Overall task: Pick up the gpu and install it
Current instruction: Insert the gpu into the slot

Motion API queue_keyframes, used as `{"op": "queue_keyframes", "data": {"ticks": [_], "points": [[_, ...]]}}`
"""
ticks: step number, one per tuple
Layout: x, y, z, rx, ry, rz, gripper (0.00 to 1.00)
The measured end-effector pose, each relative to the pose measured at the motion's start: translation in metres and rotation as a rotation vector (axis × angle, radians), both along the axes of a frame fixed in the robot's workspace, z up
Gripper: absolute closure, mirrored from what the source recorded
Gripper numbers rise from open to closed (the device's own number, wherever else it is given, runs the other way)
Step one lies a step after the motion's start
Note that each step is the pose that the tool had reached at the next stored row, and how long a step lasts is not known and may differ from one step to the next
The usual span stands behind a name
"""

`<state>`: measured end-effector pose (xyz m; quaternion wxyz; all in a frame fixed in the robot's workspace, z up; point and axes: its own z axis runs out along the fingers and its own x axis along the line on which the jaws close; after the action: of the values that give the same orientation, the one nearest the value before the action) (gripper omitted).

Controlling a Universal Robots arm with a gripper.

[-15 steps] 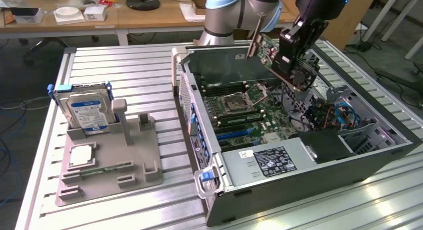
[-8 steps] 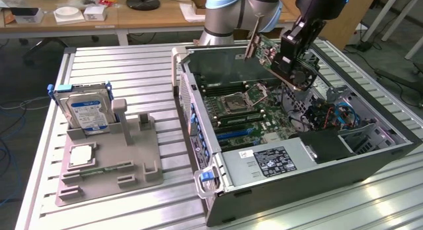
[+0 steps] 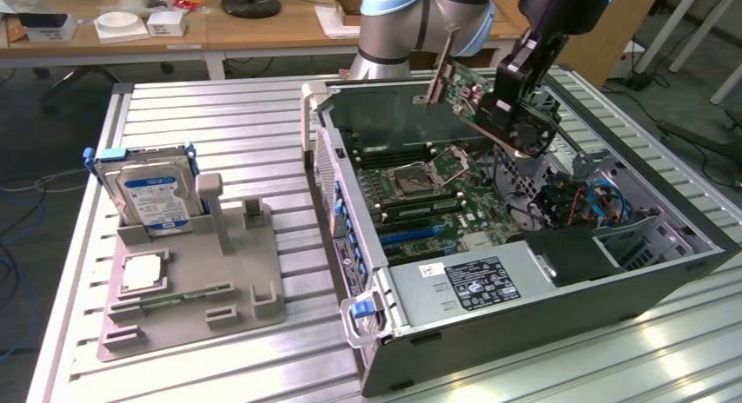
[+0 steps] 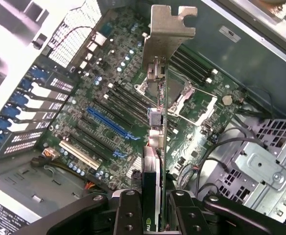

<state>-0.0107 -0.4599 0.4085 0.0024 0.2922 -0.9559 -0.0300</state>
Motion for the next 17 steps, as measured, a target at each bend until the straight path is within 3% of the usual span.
{"op": "queue_keyframes", "data": {"ticks": [17], "points": [[0.0000, 0.0000, 0.0000, 0.0000, 0.0000, 0.154, 0.73]]}}
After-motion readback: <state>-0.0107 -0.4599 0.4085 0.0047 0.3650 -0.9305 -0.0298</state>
